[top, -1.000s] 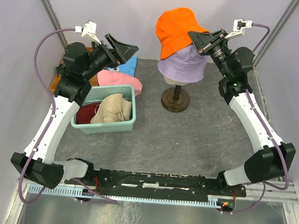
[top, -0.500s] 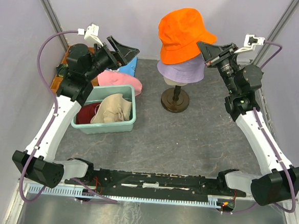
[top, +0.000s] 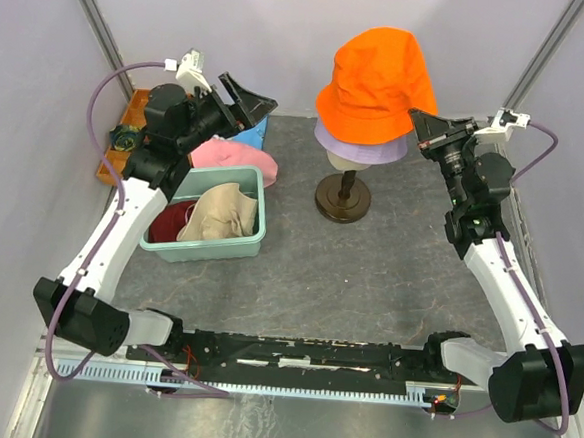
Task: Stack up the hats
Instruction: Stack the hat on the hat.
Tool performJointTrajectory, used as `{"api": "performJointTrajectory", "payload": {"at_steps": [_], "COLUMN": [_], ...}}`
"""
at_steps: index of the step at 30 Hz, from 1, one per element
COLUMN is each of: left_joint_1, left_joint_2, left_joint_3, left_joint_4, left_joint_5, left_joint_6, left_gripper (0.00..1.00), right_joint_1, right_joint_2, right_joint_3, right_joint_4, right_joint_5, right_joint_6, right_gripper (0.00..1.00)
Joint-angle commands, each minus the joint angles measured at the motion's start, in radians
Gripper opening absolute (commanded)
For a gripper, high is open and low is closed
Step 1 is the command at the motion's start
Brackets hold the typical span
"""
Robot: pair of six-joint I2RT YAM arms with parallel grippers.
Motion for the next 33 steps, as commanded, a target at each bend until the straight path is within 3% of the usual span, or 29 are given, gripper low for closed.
{"api": "performJointTrajectory", "payload": {"at_steps": [1, 15, 33], "left_joint_1": [0.003, 0.002, 0.000], "left_joint_2": [0.042, 0.183, 0.245], "left_joint_3": [0.024, 0.083, 0.146], "left_joint_4": [0.054, 0.190, 0.254], "left_joint_5": [0.009, 0.025, 0.048], "left_joint_6": [0.029, -0.062, -0.118], "left_gripper": [0.91, 0.90, 0.89], "right_joint_1": [-0.041, -0.055, -0.097], "right_joint_2": [0.007, 0.000, 0.081], "right_joint_3": [-0.014, -0.035, -0.061], "right_joint_4": [0.007, -0.144, -0.263], "right_joint_5": [0.021, -0.045, -0.211], "right_joint_6": [0.095, 0.074, 0.055], "right_gripper": [0.00, 0.00, 0.00]}}
